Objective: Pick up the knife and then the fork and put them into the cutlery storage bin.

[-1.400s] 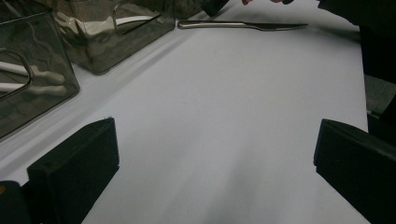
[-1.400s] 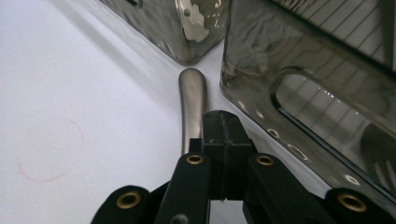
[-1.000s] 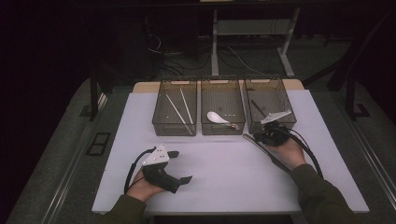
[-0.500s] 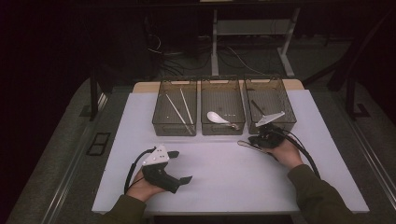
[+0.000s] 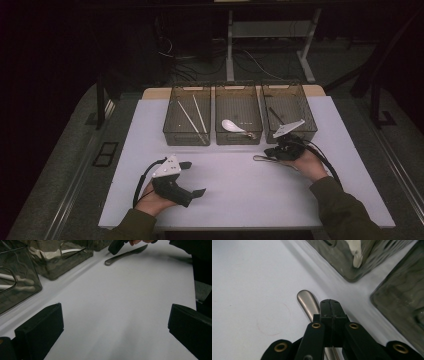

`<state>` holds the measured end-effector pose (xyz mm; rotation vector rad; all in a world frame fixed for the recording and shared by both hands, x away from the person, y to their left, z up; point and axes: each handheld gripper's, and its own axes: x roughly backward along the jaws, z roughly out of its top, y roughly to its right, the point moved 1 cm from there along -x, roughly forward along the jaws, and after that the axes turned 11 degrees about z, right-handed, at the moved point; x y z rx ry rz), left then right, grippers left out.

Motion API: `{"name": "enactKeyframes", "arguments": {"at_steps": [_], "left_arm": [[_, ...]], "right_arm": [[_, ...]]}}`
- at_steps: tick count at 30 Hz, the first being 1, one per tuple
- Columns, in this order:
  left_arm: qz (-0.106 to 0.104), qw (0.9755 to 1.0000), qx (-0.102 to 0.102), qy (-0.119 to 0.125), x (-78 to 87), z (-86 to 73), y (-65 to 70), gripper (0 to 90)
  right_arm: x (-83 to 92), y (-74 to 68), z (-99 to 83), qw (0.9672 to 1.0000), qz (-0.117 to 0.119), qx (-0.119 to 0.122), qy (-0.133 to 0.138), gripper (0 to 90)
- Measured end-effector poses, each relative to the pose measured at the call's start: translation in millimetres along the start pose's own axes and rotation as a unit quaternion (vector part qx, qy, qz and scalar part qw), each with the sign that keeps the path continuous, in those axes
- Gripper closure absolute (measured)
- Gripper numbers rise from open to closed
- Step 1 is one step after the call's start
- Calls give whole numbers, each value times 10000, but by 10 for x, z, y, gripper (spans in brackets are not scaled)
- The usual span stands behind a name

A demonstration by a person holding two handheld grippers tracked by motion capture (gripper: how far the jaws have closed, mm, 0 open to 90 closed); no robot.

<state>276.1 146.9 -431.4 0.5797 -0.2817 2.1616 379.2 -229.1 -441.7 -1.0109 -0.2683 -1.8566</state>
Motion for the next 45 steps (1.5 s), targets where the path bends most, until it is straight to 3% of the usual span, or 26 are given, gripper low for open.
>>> {"name": "enactKeyframes", "arguments": {"at_steps": [5,9,16,25,31,36,45], "left_arm": [[-5,10000,19,-6,-7,-2,1,0],[-13,10000,28,-3,-11,0,4,0],[-12,10000,23,1,-7,2,7,0],[-23,10000,18,-1,-11,1,4,0],[-27,10000,11,-7,-14,0,5,0],[-29,10000,5,-12,-14,0,4,0],[-41,10000,9,-18,-24,-1,7,0]], "right_arm": [[168,-4,27,9995,128,202,-190,749],[244,18,23,9971,106,354,-669,693],[293,33,87,9875,173,720,-1388,690],[221,75,73,9744,168,872,-2063,725],[170,88,56,9672,194,894,-2371,733],[126,84,69,9594,170,1047,-2613,746],[82,71,119,9509,197,1125,-2875,774]]}}
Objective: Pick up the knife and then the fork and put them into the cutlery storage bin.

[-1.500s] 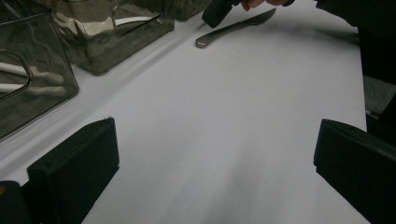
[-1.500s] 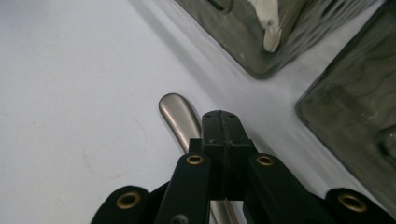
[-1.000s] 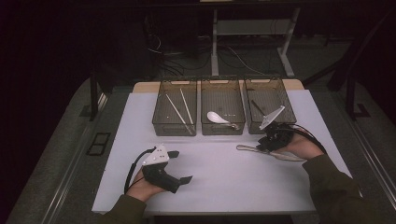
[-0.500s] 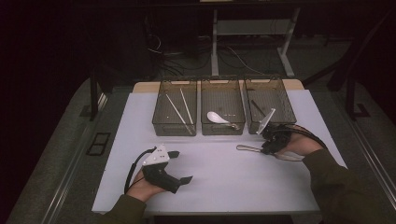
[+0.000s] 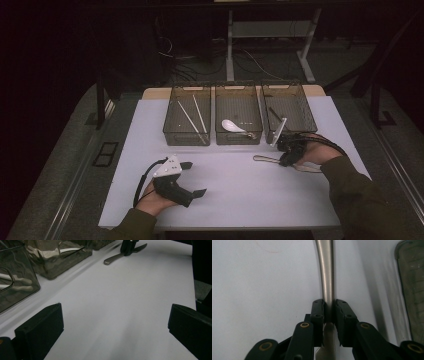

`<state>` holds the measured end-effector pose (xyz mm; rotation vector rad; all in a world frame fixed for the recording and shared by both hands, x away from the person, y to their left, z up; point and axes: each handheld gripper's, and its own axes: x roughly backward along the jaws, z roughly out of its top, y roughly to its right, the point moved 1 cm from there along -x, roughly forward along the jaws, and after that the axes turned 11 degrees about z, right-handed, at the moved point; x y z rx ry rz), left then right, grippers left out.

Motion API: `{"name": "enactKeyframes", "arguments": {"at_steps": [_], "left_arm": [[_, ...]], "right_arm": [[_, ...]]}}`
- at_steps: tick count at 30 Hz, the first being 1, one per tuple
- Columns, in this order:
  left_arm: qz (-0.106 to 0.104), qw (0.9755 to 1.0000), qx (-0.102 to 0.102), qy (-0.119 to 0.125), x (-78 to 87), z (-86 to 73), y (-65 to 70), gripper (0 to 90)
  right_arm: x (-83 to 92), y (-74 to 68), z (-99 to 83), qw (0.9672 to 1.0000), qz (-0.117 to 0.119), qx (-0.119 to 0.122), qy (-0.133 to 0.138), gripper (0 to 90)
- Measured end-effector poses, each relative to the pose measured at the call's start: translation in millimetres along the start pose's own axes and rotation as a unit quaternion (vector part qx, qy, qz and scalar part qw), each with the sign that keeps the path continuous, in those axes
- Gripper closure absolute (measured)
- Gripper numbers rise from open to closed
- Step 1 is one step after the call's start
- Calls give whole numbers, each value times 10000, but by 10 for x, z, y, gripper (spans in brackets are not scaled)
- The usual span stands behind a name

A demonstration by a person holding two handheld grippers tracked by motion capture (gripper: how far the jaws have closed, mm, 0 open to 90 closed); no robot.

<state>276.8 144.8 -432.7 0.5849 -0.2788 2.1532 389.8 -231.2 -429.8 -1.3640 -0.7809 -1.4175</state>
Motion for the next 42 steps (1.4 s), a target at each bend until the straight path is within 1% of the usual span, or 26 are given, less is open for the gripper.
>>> {"name": "enactKeyframes", "arguments": {"at_steps": [4,7,11,19,22,24,25,26,28,30,33,38,40,42], "left_arm": [[-1,10000,-13,-4,1,0,0,0],[1,10000,-26,-9,7,1,-2,0],[1,10000,-4,-7,3,0,-4,0],[5,10000,-11,-9,5,1,-3,0],[9,10000,-3,4,6,1,-5,0],[11,10000,7,9,5,1,-5,0],[11,10000,6,7,6,1,-4,0],[10,10000,-4,5,7,1,-5,0],[12,10000,2,9,8,2,-5,0],[12,10000,16,18,8,1,-4,0],[9,10000,24,19,8,1,-4,0],[8,10000,31,24,9,1,-9,0],[2,10000,28,32,9,2,-6,0],[6,10000,38,26,7,1,-9,0]], "right_arm": [[-4,-4,39,9999,-15,72,-154,792],[-5,-13,57,9997,-26,66,-228,795],[0,-8,39,9999,-20,63,-157,798],[31,-17,-53,9996,-49,-49,278,799],[86,-40,-62,9984,-43,-85,551,799],[136,-42,-67,9974,-96,-42,714,799],[164,-51,-69,9967,-130,-58,794,800],[189,-58,-71,9959,-116,-79,889,800],[237,-63,-84,9941,-160,-69,1073,800],[285,-75,-104,9915,-205,-97,1283,800],[355,-86,-148,9870,-211,-150,1586,800],[466,-89,-238,9775,-175,-337,2075,800],[512,-86,-279,9721,-130,-509,2287,800],[563,-77,-319,9669,-158,-661,2460,800]]}}
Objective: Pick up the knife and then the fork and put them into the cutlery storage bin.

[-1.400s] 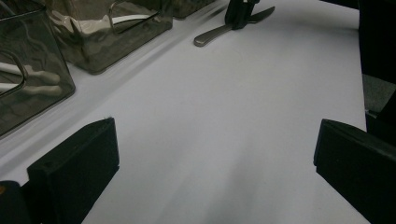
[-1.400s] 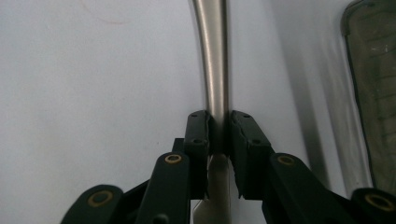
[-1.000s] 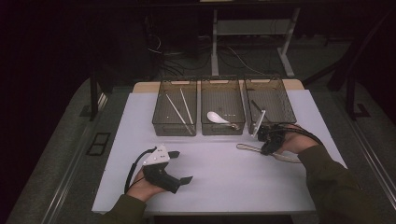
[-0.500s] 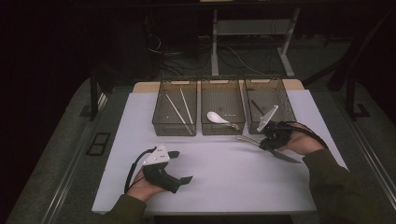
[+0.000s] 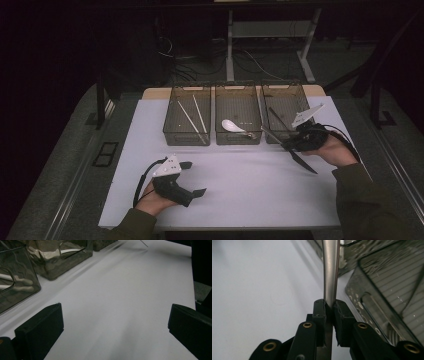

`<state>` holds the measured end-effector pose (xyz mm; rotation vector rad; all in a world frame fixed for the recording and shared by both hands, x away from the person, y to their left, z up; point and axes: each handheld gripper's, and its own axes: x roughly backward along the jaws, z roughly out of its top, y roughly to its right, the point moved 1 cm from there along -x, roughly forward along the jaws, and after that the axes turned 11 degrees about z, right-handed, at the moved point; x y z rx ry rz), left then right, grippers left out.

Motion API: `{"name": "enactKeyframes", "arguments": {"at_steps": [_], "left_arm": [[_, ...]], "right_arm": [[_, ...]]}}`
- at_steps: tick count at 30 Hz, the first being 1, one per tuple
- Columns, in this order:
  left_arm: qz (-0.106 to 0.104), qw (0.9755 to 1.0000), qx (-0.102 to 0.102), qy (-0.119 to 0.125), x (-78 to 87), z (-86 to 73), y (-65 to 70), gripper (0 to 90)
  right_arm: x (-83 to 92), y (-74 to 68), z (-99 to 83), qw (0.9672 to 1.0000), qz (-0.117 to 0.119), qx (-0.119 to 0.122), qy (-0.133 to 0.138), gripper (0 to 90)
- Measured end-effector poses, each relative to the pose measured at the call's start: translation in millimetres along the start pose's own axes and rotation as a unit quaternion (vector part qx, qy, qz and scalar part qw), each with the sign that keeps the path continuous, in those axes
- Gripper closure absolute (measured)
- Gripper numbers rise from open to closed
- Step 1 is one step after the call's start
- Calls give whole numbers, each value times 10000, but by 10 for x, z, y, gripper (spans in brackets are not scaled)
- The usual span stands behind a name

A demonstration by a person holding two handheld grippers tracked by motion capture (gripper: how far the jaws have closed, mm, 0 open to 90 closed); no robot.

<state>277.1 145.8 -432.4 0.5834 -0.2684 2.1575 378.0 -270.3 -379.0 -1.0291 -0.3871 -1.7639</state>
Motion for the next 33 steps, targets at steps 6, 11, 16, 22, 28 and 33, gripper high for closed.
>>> {"name": "enactKeyframes", "arguments": {"at_steps": [6,11,16,22,28,33], "left_arm": [[3,10000,0,0,-1,0,2,0],[2,10000,-12,-5,-2,0,1,0],[1,10000,-15,-8,-2,0,1,0],[-6,10000,-25,-17,-5,1,1,0],[-11,10000,-28,-14,-6,1,2,0],[-8,10000,-23,-2,-4,1,3,0]], "right_arm": [[185,16,4,9982,-140,-235,535,801],[295,13,22,9955,-227,-408,830,801],[394,40,61,9911,-382,-637,1102,800],[550,93,160,9843,-559,-736,1502,800],[698,185,321,9779,-803,-855,1732,800],[784,284,479,9726,-1045,-900,1872,800]]}}
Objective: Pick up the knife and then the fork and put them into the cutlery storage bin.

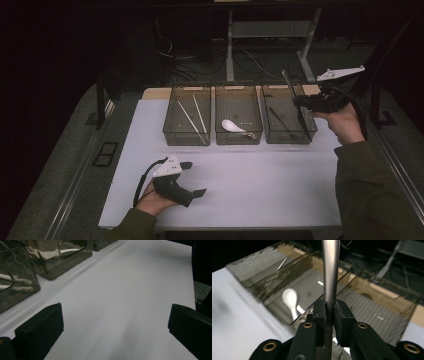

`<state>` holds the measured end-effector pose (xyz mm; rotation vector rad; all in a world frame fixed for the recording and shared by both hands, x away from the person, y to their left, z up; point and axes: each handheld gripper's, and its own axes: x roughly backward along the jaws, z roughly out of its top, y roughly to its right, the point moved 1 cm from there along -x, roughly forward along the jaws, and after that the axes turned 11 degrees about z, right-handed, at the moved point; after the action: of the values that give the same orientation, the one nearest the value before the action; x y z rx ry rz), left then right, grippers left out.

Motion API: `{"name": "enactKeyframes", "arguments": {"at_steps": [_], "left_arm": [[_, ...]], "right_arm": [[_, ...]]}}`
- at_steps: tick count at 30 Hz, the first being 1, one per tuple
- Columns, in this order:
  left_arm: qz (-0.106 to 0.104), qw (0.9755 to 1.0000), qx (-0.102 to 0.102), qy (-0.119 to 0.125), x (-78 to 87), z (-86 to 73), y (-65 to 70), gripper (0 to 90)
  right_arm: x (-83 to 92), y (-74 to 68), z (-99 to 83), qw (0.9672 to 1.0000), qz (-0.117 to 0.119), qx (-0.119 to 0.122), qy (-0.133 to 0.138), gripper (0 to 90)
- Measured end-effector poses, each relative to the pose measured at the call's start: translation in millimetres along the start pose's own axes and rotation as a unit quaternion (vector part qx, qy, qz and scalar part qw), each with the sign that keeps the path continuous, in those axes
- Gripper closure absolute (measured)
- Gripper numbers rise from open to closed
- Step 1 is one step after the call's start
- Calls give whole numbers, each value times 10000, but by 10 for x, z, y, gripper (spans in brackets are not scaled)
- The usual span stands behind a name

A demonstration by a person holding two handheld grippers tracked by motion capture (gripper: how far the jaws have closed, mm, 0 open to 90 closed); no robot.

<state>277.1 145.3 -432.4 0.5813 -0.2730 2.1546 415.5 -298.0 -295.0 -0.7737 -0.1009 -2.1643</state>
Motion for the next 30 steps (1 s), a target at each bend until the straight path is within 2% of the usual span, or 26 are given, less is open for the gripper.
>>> {"name": "enactKeyframes", "arguments": {"at_steps": [6,15,21,30], "left_arm": [[-4,10000,-10,-2,3,0,2,0],[-12,10000,-28,8,1,2,0,0],[-10,10000,1,13,5,1,1,0],[-22,10000,-7,16,4,1,2,0]], "right_arm": [[-33,82,159,9997,-195,-11,111,800],[-105,233,252,9987,-439,-120,246,800],[-178,354,238,9974,-593,-188,355,800],[-274,468,152,9960,-807,-276,261,800]]}}
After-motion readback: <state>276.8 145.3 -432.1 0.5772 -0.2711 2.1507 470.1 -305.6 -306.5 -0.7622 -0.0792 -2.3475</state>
